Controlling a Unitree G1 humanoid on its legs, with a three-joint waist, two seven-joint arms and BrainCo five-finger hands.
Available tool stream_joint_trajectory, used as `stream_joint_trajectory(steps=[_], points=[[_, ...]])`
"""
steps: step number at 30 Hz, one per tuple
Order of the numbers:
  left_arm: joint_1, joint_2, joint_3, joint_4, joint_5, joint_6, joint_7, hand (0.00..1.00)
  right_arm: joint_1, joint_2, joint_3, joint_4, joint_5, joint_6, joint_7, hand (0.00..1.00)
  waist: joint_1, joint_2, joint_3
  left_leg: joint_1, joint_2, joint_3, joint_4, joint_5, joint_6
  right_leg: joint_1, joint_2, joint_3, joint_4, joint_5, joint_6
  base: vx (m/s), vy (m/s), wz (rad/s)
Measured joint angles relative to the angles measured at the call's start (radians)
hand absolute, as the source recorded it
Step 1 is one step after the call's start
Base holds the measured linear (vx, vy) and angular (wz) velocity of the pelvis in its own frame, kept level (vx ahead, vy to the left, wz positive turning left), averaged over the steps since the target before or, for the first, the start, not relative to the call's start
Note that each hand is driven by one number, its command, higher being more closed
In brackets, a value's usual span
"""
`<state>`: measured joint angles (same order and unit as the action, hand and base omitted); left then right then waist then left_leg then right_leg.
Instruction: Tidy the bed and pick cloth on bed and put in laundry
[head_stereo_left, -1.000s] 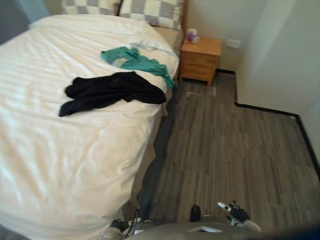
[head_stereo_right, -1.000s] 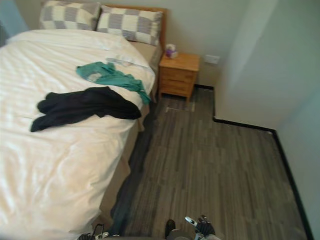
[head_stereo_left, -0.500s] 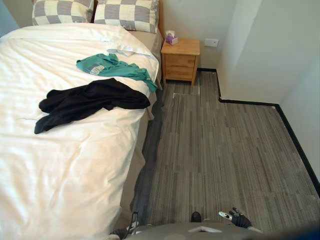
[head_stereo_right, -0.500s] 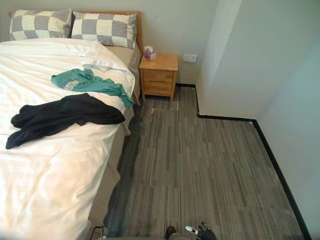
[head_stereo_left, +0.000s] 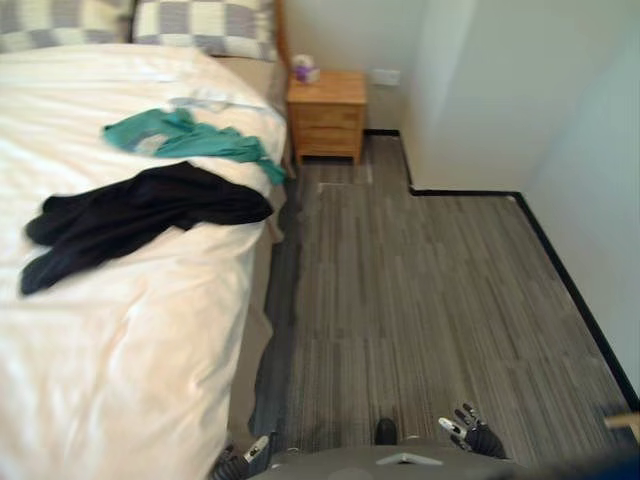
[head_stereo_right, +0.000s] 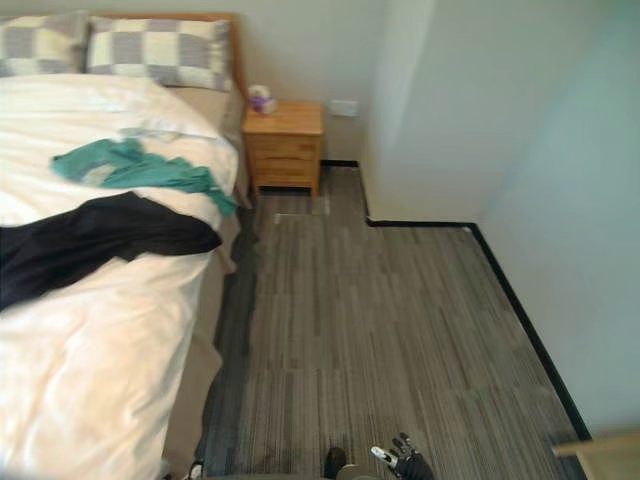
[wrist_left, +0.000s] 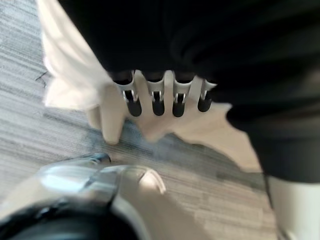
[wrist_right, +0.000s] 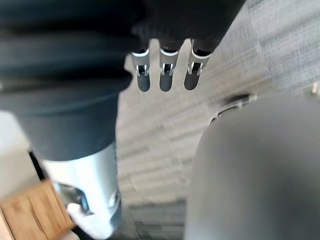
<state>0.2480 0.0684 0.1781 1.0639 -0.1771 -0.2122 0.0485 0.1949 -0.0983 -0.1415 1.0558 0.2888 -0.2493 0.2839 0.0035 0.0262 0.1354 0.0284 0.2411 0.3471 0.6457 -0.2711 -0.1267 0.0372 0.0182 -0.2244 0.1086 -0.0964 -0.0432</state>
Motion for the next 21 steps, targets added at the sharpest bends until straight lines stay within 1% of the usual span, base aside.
stream_joint_trajectory(steps=[1, 2, 3, 4, 5, 6, 7, 8, 9, 10, 11, 12, 13, 14, 15, 16, 17, 18, 19, 21], points=[[-0.001, -0.013, 0.002, -0.023, 0.000, -0.002, 0.000, 0.00, 0.008, -0.007, 0.003, -0.028, 0.000, 0.001, 0.002, 0.00, 0.012, -0.006, -0.003, -0.087, -0.002, -0.096, 0.163, 0.044, 0.057, 0.020, 0.007, 0.041, -0.010, -0.006, -0.012, 0.17, -0.070, -0.85], [-0.001, -0.020, 0.001, -0.026, 0.000, -0.009, 0.000, 0.00, 0.008, -0.012, 0.002, -0.034, 0.001, 0.003, 0.002, 0.00, 0.015, 0.003, -0.001, -0.110, -0.014, -0.138, 0.199, 0.022, 0.050, 0.027, 0.008, 0.066, -0.011, -0.011, -0.017, 0.23, 0.016, -0.90], [-0.009, -0.026, -0.004, -0.027, 0.000, -0.011, 0.000, 0.00, 0.002, -0.020, 0.001, -0.039, 0.001, 0.003, 0.004, 0.00, 0.015, 0.016, 0.004, -0.137, -0.036, -0.185, 0.203, -0.017, 0.048, 0.046, 0.007, 0.098, -0.015, -0.012, -0.015, 0.23, 0.050, -0.89], [-0.018, -0.025, -0.018, -0.028, 0.000, -0.011, 0.001, 0.00, 0.000, -0.024, 0.000, -0.037, 0.000, 0.005, 0.010, 0.00, 0.016, 0.020, 0.005, -0.143, -0.052, -0.196, 0.138, -0.033, 0.042, 0.063, 0.002, 0.126, -0.022, -0.003, -0.001, 0.22, 0.060, -0.83], [-0.017, -0.023, -0.020, -0.028, 0.000, -0.012, 0.000, 0.00, -0.001, -0.023, 0.001, -0.038, 0.000, 0.005, 0.010, 0.00, 0.015, 0.019, 0.005, -0.141, -0.058, -0.195, 0.086, -0.035, 0.044, 0.071, -0.002, 0.136, -0.022, -0.003, 0.000, 0.23, 0.092, -0.66], [-0.018, -0.020, -0.020, -0.028, -0.005, -0.013, 0.000, 0.00, -0.001, -0.019, 0.001, -0.040, -0.001, 0.005, 0.010, 0.00, 0.015, 0.015, 0.004, -0.132, -0.073, -0.196, -0.039, -0.033, 0.044, 0.082, -0.011, 0.155, -0.029, -0.006, 0.008, 0.22, 0.127, -0.46], [-0.025, -0.020, -0.020, -0.029, -0.011, -0.014, 0.001, 0.00, 0.000, -0.018, 0.000, -0.043, -0.009, 0.005, 0.013, 0.00, 0.015, 0.014, 0.004, -0.122, -0.091, -0.197, -0.193, -0.001, 0.046, 0.083, -0.019, 0.168, -0.030, -0.012, 0.022, 0.22, 0.140, -0.37], [-0.031, -0.021, -0.020, -0.029, -0.010, -0.015, 0.002, 0.00, 0.001, -0.018, -0.001, -0.046, -0.013, 0.005, 0.016, 0.00, 0.014, 0.016, 0.003, -0.112, -0.100, -0.199, -0.274, 0.032, 0.046, 0.083, -0.022, 0.172, -0.030, -0.016, 0.030, 0.20, 0.175, -0.35], [-0.032, -0.016, -0.019, -0.028, -0.034, -0.013, 0.003, 0.00, 0.005, -0.010, 0.000, -0.046, -0.032, 0.011, 0.016, 0.00, 0.020, 0.004, 0.002, -0.077, -0.122, -0.187, -0.348, 0.110, 0.081, 0.093, -0.039, 0.187, -0.036, -0.020, 0.052, 0.17, 0.156, -0.20], [-0.031, -0.009, -0.019, -0.030, -0.045, -0.013, 0.003, 0.00, 0.007, 0.002, 0.001, -0.052, -0.039, 0.013, 0.016, 0.00, 0.020, -0.002, -0.006, -0.065, -0.136, -0.181, -0.377, 0.119, 0.086, 0.100, -0.052, 0.182, -0.048, -0.017, 0.060, 0.21, 0.173, -0.06], [-0.030, 0.005, -0.020, -0.030, -0.052, -0.011, 0.003, 0.00, 0.015, 0.022, 0.007, -0.069, -0.038, 0.014, 0.016, 0.00, 0.017, -0.017, -0.011, -0.060, -0.157, -0.166, -0.405, 0.126, 0.096, 0.117, -0.074, 0.173, -0.072, -0.021, 0.073, 0.20, 0.138, 0.16], [-0.032, 0.014, -0.023, -0.032, -0.066, -0.006, 0.005, 0.00, 0.024, 0.039, 0.017, -0.072, -0.038, 0.016, 0.015, 0.00, 0.018, -0.038, -0.020, -0.057, -0.172, -0.161, -0.415, 0.127, 0.106, 0.125, -0.089, 0.165, -0.085, -0.019, 0.084, 0.22, 0.145, 0.26], [-0.030, 0.022, -0.033, -0.045, -0.076, 0.014, 0.016, 0.00, 0.024, 0.047, 0.037, -0.077, -0.038, 0.020, 0.012, 0.00, 0.021, -0.041, -0.018, -0.054, -0.182, -0.140, -0.415, 0.129, 0.110, 0.139, -0.103, 0.151, -0.097, -0.016, 0.093, 0.19, 0.135, 0.24], [-0.030, 0.025, -0.042, -0.052, -0.076, 0.024, 0.026, 0.00, 0.024, 0.051, 0.039, -0.078, -0.038, 0.025, 0.011, 0.00, 0.021, -0.047, -0.018, -0.050, -0.182, -0.112, -0.414, 0.130, 0.112, 0.148, -0.110, 0.138, -0.100, -0.015, 0.097, 0.15, 0.122, 0.39], [-0.028, 0.030, -0.051, -0.061, -0.075, 0.043, 0.035, 0.00, 0.024, 0.058, 0.040, -0.078, -0.038, 0.027, 0.007, 0.00, 0.020, -0.053, -0.019, -0.043, -0.179, -0.045, -0.411, 0.129, 0.113, 0.168, -0.124, 0.106, -0.100, -0.018, 0.106, 0.08, 0.075, 0.43], [-0.024, 0.032, -0.058, -0.061, -0.074, 0.053, 0.042, 0.00, 0.025, 0.060, 0.040, -0.079, -0.038, 0.029, 0.006, 0.00, 0.019, -0.048, -0.020, -0.041, -0.177, -0.003, -0.409, 0.125, 0.117, 0.176, -0.130, 0.092, -0.099, -0.021, 0.110, 0.07, 0.075, 0.53], [-0.023, 0.029, -0.062, -0.062, -0.070, 0.070, 0.046, 0.00, 0.025, 0.057, 0.039, -0.085, -0.038, 0.036, 0.005, 0.00, 0.016, -0.047, -0.024, -0.035, -0.171, 0.040, -0.405, 0.111, 0.137, 0.189, -0.134, 0.071, -0.098, -0.026, 0.119, 0.07, 0.095, 0.35], [-0.030, 0.021, -0.060, -0.066, -0.067, 0.090, 0.049, 0.00, 0.022, 0.054, 0.038, -0.089, -0.047, 0.050, -0.003, 0.00, 0.041, -0.038, -0.030, -0.028, -0.179, 0.045, -0.404, 0.097, 0.148, 0.190, -0.143, 0.064, -0.094, -0.031, 0.127, 0.10, 0.120, 0.18], [-0.032, 0.019, -0.061, -0.068, -0.064, 0.095, 0.050, 0.00, 0.017, 0.051, 0.038, -0.089, -0.061, 0.059, -0.008, 0.00, 0.049, -0.038, -0.036, -0.026, -0.186, 0.047, -0.411, 0.095, 0.151, 0.190, -0.150, 0.060, -0.087, -0.034, 0.131, 0.07, 0.094, 0.03], [-0.030, 0.022, -0.063, -0.061, -0.065, 0.101, 0.054, 0.00, 0.008, 0.050, 0.031, -0.085, -0.075, 0.080, -0.013, 0.00, 0.044, -0.039, -0.044, -0.016, -0.210, 0.039, -0.445, 0.095, 0.151, 0.176, -0.166, 0.051, -0.054, -0.045, 0.146, 0.06, 0.074, 0.14]])
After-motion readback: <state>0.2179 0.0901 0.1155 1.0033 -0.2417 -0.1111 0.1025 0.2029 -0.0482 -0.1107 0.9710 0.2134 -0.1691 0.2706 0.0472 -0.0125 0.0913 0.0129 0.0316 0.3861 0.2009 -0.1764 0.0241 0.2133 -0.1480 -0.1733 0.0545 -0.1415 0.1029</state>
